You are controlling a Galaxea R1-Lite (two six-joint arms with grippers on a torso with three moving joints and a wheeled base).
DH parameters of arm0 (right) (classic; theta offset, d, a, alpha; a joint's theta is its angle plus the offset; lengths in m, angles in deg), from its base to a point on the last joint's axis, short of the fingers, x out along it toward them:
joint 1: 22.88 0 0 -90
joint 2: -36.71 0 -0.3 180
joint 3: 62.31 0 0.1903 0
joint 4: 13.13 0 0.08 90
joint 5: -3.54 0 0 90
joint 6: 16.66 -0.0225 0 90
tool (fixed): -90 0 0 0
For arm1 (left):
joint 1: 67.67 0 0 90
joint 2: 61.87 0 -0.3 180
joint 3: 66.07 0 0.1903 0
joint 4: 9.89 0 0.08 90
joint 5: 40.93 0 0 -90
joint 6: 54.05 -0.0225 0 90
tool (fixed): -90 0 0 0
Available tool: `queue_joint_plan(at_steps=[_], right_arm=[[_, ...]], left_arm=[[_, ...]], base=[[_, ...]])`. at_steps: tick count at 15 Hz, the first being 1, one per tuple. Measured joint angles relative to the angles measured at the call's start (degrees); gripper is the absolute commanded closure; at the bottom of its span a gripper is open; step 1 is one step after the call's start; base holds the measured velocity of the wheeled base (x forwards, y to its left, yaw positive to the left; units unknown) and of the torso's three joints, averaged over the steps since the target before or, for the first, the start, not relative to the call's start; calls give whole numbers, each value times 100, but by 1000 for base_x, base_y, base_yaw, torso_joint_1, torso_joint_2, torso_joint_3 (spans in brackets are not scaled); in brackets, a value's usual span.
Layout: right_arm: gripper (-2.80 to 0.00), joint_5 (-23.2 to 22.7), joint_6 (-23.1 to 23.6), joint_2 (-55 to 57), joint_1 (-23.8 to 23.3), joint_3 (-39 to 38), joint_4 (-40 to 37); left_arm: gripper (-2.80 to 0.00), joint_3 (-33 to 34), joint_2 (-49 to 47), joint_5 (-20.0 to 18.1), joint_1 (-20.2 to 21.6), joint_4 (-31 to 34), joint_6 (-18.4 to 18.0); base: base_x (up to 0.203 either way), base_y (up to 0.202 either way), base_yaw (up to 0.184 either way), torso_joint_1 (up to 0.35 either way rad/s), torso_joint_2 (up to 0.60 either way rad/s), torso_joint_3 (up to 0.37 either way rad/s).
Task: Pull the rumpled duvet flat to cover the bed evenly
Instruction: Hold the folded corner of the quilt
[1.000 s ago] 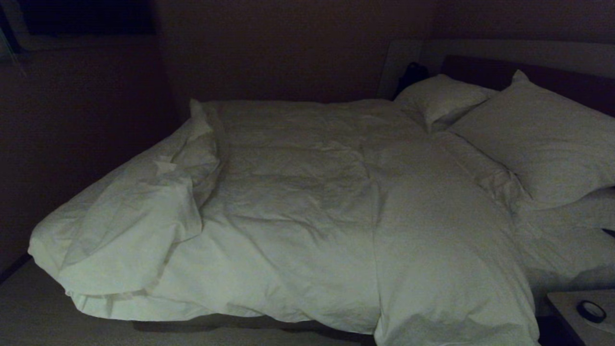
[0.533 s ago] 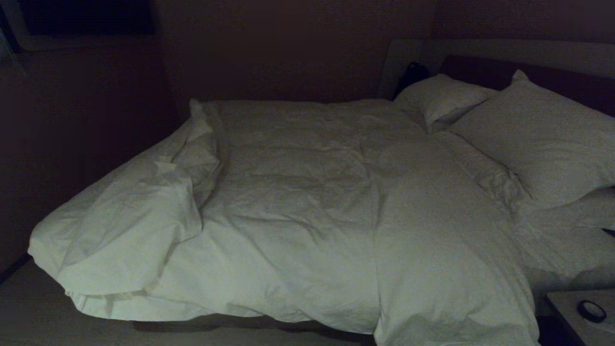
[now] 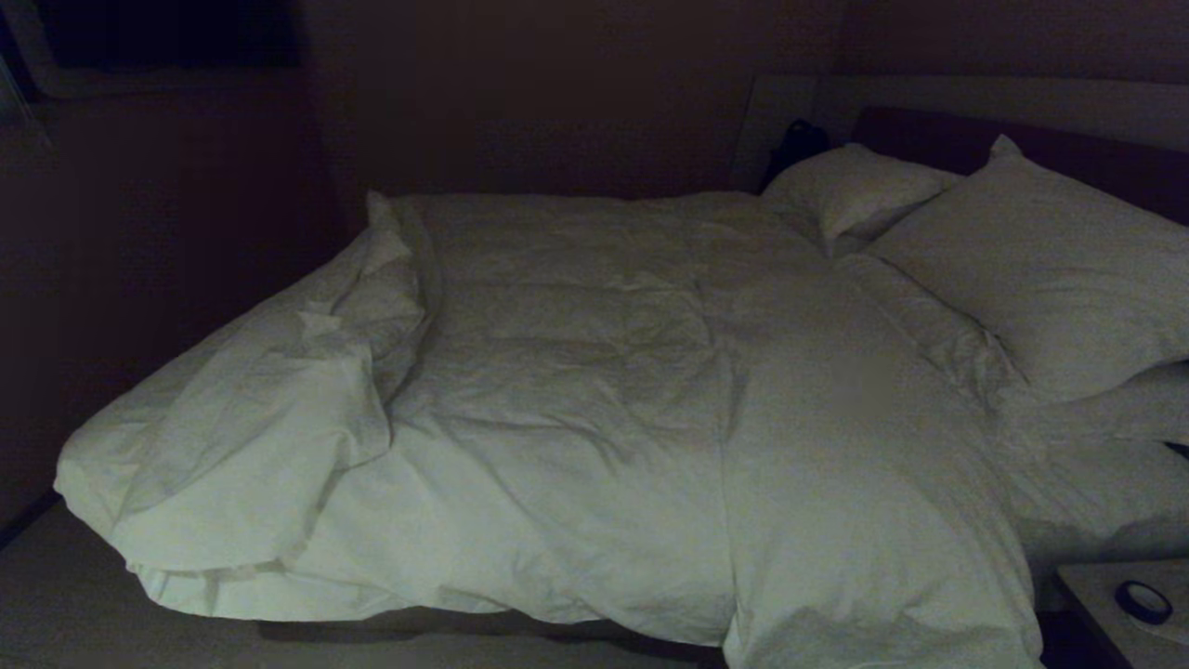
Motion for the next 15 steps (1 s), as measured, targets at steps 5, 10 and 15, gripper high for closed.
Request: queue_joint_plan(at_steps=[5, 10, 15], right_arm=[[0, 333, 41, -235, -677, -178, 6], [0, 198, 54, -748, -722, -269, 26], [0, 294, 504, -1432, -715, -352, 467]], left_arm=[[0, 739, 811, -1634, -4, 77, 120], [0, 1116, 1129, -2481, -11, 41, 295], [0, 1555, 1147, -3053, -9, 67, 364]], base=[[0, 0, 0, 0, 0, 0], [0, 0, 0, 0, 0, 0], [0, 0, 0, 0, 0, 0]])
